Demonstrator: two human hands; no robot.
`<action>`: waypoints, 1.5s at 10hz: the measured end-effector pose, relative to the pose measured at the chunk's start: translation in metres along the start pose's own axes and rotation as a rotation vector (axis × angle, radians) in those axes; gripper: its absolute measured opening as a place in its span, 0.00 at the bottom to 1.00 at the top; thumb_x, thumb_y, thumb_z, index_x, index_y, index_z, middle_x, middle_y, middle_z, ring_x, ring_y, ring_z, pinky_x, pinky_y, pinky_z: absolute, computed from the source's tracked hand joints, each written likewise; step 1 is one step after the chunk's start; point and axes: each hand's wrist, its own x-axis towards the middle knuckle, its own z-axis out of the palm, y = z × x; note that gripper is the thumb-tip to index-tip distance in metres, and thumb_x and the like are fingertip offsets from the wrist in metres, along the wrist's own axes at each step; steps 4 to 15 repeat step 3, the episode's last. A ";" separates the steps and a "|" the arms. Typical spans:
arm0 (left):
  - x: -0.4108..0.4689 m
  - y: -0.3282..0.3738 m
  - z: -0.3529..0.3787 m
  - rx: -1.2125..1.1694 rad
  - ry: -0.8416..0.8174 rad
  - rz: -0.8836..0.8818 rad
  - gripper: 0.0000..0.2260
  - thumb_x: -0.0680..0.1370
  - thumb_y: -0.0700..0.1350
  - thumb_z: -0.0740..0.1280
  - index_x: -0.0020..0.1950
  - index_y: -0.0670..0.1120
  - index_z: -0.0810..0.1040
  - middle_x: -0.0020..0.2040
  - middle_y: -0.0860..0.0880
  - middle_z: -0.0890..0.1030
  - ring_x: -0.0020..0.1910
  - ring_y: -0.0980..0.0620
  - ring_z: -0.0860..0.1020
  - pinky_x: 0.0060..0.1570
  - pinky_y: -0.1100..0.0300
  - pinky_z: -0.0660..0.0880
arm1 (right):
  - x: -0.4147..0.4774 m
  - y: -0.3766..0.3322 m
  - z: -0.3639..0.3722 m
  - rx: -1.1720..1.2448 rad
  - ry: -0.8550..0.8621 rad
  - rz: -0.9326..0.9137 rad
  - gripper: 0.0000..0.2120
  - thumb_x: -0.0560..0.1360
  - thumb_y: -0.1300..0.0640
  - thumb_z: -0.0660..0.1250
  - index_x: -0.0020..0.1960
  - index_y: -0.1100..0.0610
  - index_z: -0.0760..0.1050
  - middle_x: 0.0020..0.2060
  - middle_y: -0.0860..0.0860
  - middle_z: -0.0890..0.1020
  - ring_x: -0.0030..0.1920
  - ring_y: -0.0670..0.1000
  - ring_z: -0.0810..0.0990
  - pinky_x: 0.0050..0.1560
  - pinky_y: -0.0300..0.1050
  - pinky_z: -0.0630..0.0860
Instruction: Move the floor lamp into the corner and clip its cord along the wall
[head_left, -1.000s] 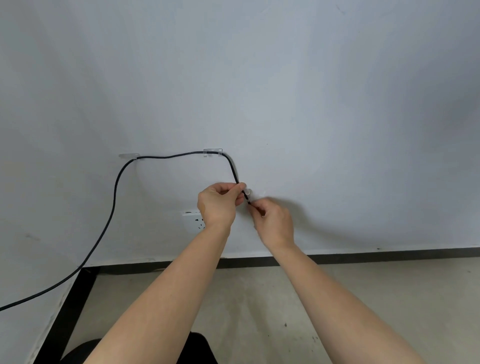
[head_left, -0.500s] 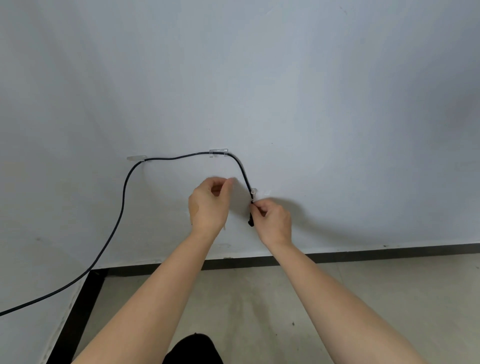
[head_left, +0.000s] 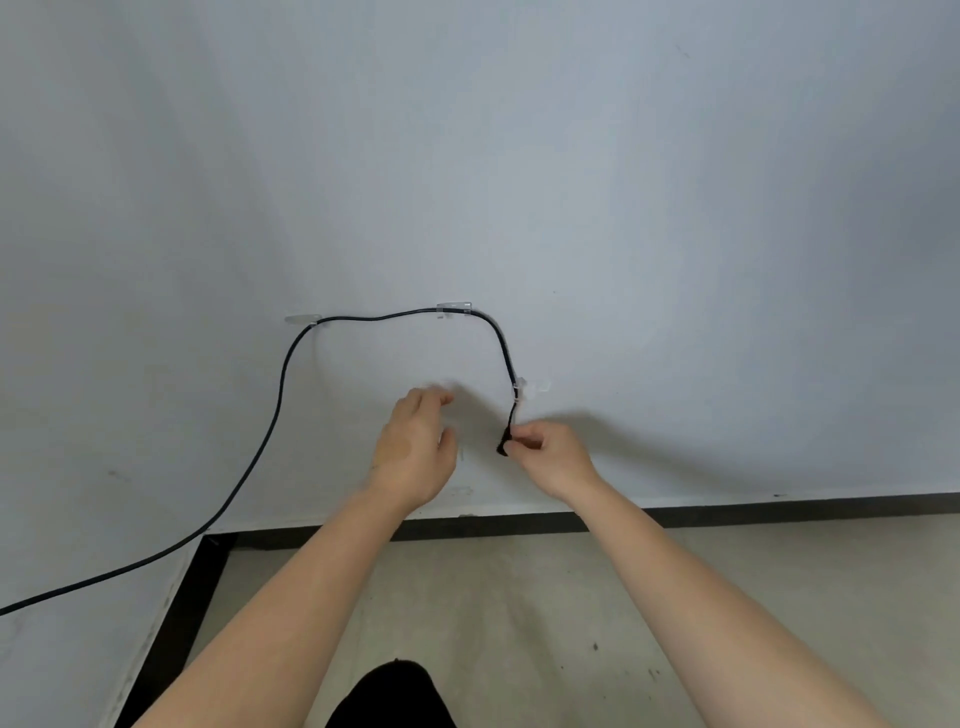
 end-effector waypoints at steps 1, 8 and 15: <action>-0.021 -0.015 0.016 0.210 -0.181 -0.034 0.24 0.80 0.45 0.63 0.75 0.42 0.65 0.74 0.42 0.66 0.72 0.43 0.65 0.68 0.49 0.66 | -0.014 0.019 -0.013 -0.318 -0.145 0.040 0.16 0.78 0.55 0.66 0.63 0.58 0.80 0.58 0.53 0.84 0.58 0.53 0.82 0.58 0.44 0.75; -0.030 -0.028 0.036 0.363 -0.381 -0.074 0.34 0.81 0.53 0.61 0.81 0.43 0.48 0.80 0.40 0.48 0.79 0.41 0.48 0.73 0.46 0.58 | -0.029 0.020 -0.026 -0.455 -0.136 -0.081 0.17 0.79 0.52 0.64 0.66 0.52 0.78 0.62 0.48 0.82 0.61 0.48 0.80 0.61 0.45 0.75; -0.030 -0.028 0.036 0.363 -0.381 -0.074 0.34 0.81 0.53 0.61 0.81 0.43 0.48 0.80 0.40 0.48 0.79 0.41 0.48 0.73 0.46 0.58 | -0.029 0.020 -0.026 -0.455 -0.136 -0.081 0.17 0.79 0.52 0.64 0.66 0.52 0.78 0.62 0.48 0.82 0.61 0.48 0.80 0.61 0.45 0.75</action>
